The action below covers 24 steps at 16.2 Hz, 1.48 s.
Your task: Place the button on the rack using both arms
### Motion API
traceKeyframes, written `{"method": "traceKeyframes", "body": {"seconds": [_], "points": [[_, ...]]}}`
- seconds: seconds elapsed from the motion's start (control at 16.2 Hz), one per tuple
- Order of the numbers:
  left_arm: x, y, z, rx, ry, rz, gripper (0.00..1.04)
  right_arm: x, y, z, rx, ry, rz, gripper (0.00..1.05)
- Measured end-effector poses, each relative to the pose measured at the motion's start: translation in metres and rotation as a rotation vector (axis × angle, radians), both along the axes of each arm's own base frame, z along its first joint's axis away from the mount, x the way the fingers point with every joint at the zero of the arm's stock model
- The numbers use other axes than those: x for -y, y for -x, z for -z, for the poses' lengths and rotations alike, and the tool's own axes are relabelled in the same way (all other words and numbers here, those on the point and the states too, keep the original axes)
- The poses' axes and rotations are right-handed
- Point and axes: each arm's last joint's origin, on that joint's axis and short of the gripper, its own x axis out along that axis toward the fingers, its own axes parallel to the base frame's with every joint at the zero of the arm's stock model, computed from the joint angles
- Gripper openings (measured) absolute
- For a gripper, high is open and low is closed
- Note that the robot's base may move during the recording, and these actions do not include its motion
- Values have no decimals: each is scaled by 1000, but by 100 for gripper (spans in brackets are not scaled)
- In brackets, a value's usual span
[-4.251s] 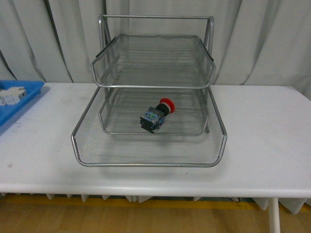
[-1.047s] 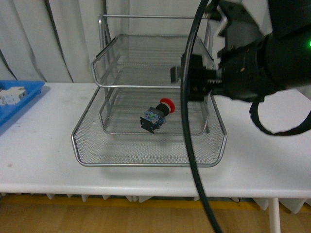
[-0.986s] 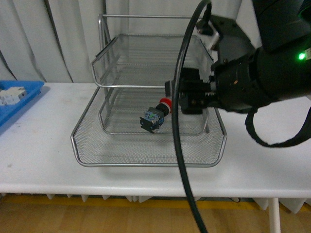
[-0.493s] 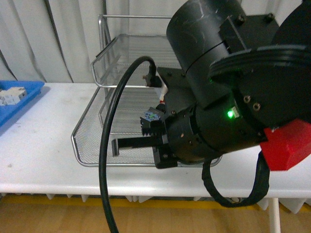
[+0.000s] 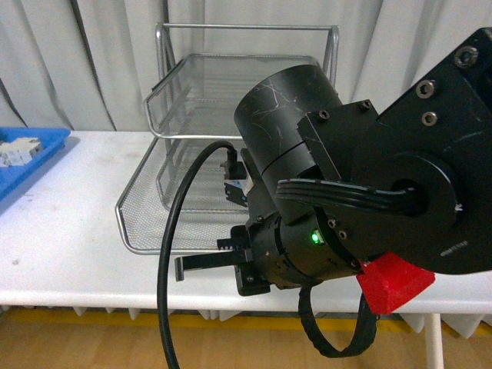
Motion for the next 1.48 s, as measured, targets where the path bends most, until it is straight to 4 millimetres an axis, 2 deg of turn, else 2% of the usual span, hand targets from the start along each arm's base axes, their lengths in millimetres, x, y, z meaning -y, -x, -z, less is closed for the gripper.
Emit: {"method": "traceKeyframes", "body": {"seconds": [0.49, 0.68, 0.8, 1.17, 1.29, 1.48], "points": [[0, 0, 0, 0, 0, 0, 98, 17, -36, -4, 31, 12, 56, 2], [0, 0, 0, 0, 0, 0, 98, 28, -56, -6, 37, 14, 85, 2], [0, 0, 0, 0, 0, 0, 98, 39, -78, -12, 80, 8, 116, 2], [0, 0, 0, 0, 0, 0, 98, 48, -111, -19, 124, -4, 143, 2], [0, 0, 0, 0, 0, 0, 98, 52, -120, -13, 112, 8, 147, 2], [0, 0, 0, 1, 0, 0, 98, 52, -121, -14, 106, 8, 152, 2]]}}
